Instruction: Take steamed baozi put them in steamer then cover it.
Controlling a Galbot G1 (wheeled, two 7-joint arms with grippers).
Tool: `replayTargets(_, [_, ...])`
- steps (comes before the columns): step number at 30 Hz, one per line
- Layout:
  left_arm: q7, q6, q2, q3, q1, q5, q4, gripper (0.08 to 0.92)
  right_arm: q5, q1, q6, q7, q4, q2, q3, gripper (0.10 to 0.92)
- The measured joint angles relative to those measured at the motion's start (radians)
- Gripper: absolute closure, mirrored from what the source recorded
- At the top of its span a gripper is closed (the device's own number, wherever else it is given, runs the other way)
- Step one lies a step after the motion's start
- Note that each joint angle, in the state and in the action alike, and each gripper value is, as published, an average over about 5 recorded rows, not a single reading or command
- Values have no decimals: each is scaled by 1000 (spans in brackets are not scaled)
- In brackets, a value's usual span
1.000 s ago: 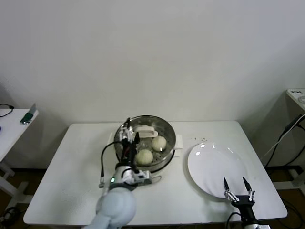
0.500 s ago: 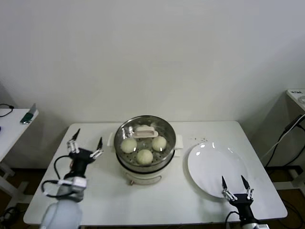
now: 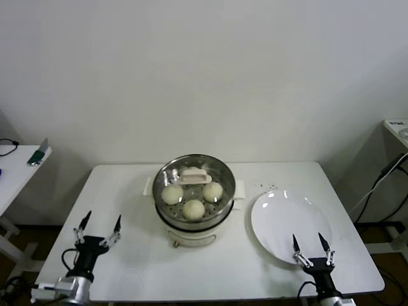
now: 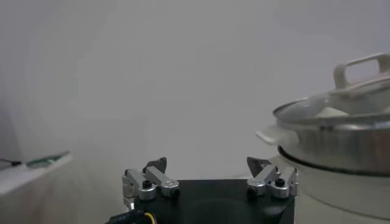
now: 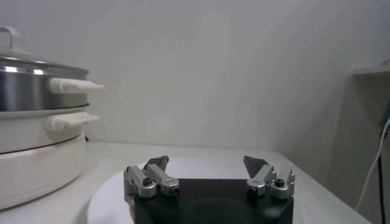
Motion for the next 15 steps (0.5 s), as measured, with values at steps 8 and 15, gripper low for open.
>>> replayTargets(8, [36, -96, -1, 20, 31, -54, 59, 177, -10, 2, 0, -4, -5, 6, -7, 203])
replayTargets(15, [52, -135, -1, 28, 48, -80, 85, 177, -14, 3, 1, -7, -6, 4, -7, 203])
